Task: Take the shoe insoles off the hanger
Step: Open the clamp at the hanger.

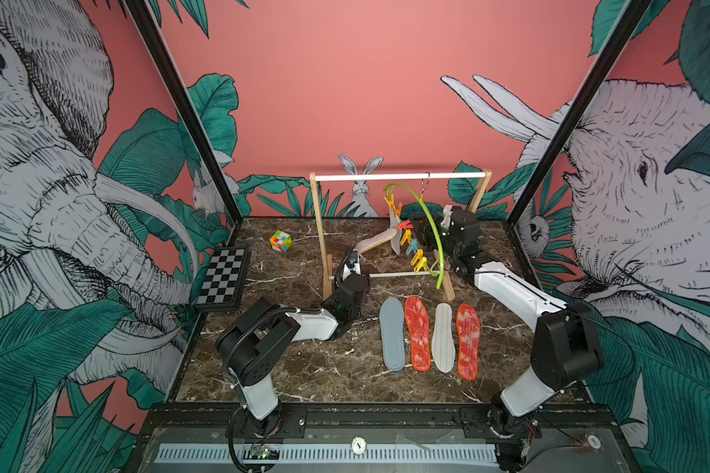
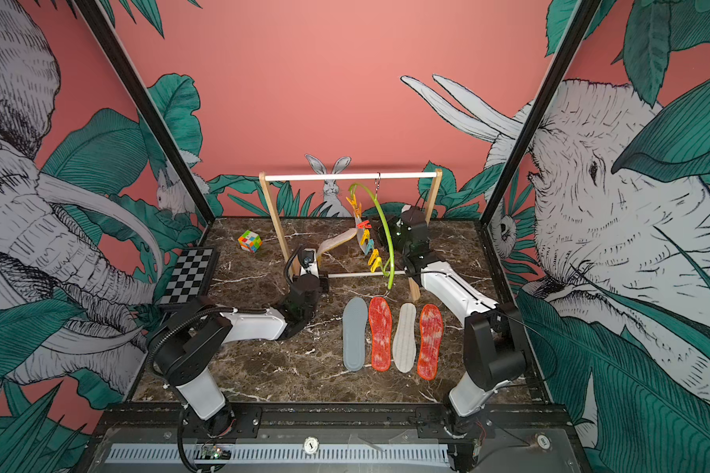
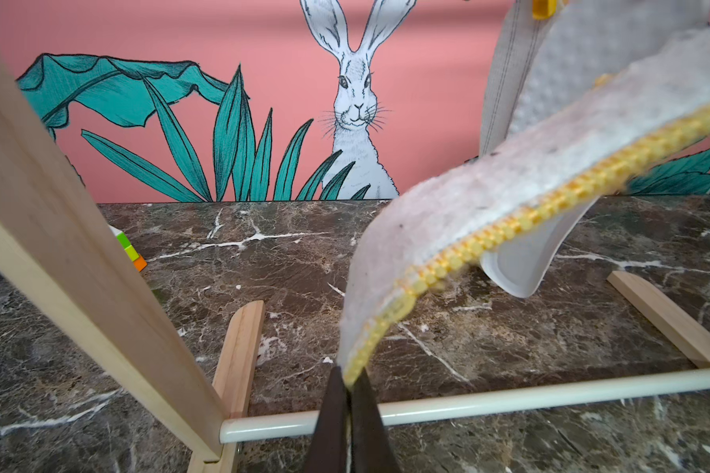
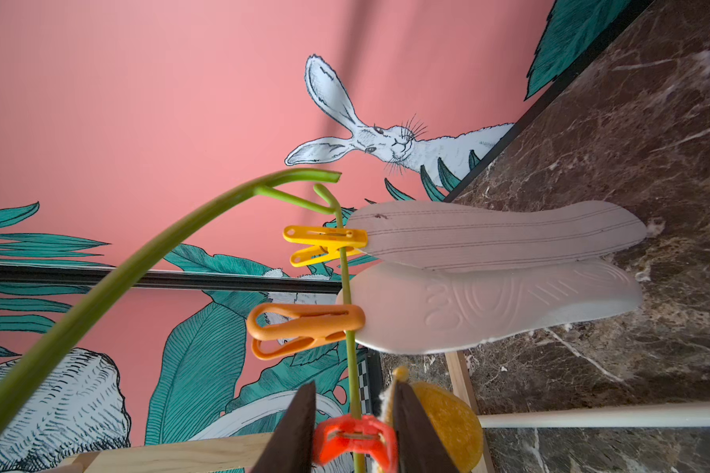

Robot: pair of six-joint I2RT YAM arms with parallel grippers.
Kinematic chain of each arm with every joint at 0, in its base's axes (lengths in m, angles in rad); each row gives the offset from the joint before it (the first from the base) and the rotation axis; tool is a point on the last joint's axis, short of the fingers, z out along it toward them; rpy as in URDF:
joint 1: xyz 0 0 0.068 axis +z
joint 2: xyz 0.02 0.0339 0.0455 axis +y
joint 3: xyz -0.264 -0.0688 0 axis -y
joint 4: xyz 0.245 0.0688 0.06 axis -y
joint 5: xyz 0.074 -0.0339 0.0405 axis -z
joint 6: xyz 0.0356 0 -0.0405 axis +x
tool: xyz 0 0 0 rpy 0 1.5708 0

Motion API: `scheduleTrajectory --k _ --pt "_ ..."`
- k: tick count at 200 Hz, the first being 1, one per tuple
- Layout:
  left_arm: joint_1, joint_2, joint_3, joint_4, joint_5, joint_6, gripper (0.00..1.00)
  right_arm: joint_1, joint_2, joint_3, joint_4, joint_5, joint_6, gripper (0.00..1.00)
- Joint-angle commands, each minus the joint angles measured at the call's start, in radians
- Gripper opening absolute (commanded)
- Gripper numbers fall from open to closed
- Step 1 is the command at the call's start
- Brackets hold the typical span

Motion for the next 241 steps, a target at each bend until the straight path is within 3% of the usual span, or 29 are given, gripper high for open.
scheduleTrajectory --k 1,78,171,241 --pt "0.007 -0.054 -0.015 -0.003 -0.014 -0.013 0.0 0.004 0.0 0.003 0.048 -0.01 -0.005 0.36" --pt "0.007 -0.106 -0.06 -0.033 0.032 -0.033 0.0 0.002 -0.119 -0.011 -0.149 0.089 -0.115 0.67" --pt "0.007 -0.197 -0.123 -0.081 0.116 -0.048 0.0 -0.014 -0.241 -0.109 -0.218 0.147 -0.151 0.75" --pt "0.008 -0.278 -0.122 -0.189 0.284 -0.022 0.0 -0.042 -0.353 -0.174 -0.265 0.148 -0.177 0.75"
